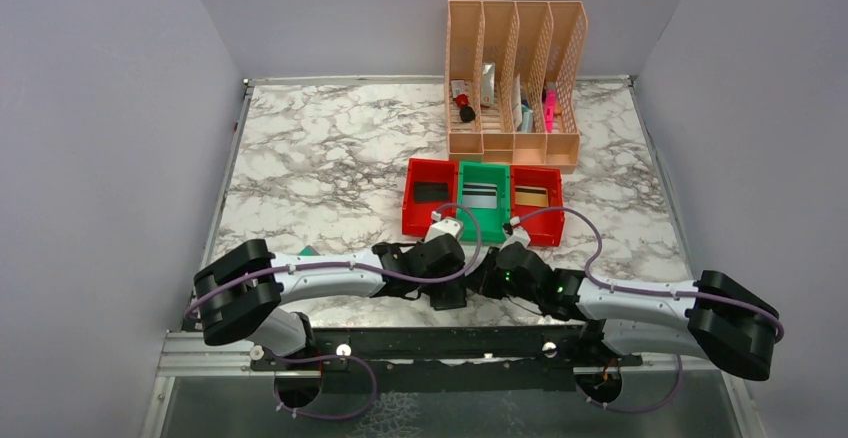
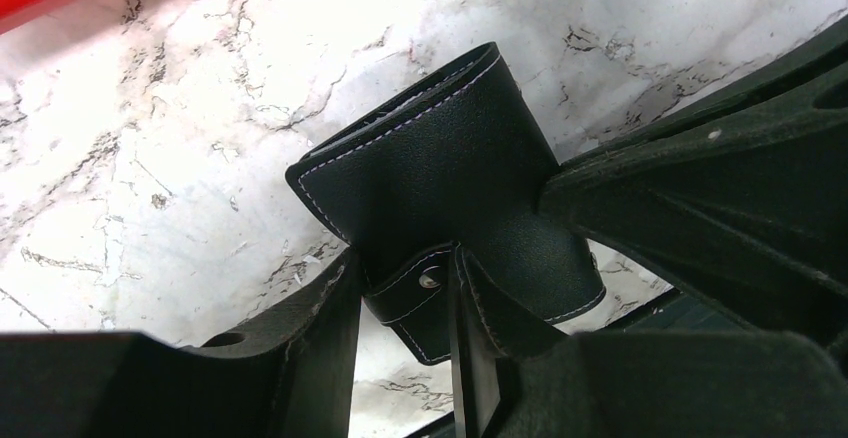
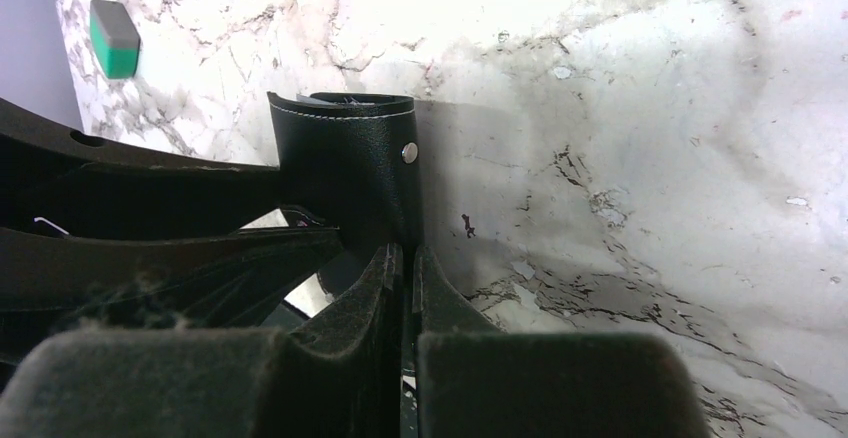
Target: Take the credit cards out of the card holder
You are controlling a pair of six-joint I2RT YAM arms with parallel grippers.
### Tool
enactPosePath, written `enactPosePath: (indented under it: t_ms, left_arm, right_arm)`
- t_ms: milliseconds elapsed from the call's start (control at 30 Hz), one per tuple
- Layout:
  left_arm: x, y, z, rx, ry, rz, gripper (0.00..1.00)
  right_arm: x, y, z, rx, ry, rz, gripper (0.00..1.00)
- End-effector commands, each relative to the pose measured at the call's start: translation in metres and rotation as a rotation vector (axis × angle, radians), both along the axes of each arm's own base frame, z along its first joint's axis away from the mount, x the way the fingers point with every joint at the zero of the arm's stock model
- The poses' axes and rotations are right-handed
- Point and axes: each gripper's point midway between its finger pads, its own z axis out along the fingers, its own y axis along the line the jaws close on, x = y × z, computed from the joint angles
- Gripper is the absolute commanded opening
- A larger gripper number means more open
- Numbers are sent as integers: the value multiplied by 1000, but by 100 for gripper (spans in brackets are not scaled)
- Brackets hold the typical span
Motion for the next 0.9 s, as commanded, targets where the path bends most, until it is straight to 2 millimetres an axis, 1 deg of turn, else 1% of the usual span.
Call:
enactPosePath:
  t_ms: [0,167,400,600,633,700,867]
  left_arm:
    - [15,40,-7,137,-75,110,28]
    - [16,44,-1,132,-89,113,33]
    - [22,58,1,148,-95,154,33]
    - [24,60,3,147,-101,168,35]
    - [24,59,4,143,-100,166,35]
    - [20,50,5,116,-83,112,31]
    - [7,22,6,16,-44,-46,30]
  right_arm:
    - [-5,-17,-16,-67,16,-24,5]
    - [-7,-22,-24,-93,41,-43,3]
    - [-9,-26,-29,-98,55,-51,3]
    - [-9,-26,-29,-98,56,-53,3]
    - [-8,-25,-28,-92,54,-53,4]
    - [-8,-18,-20,-56,29,-23,7]
    - [-7,3,4,39,-46,65,23]
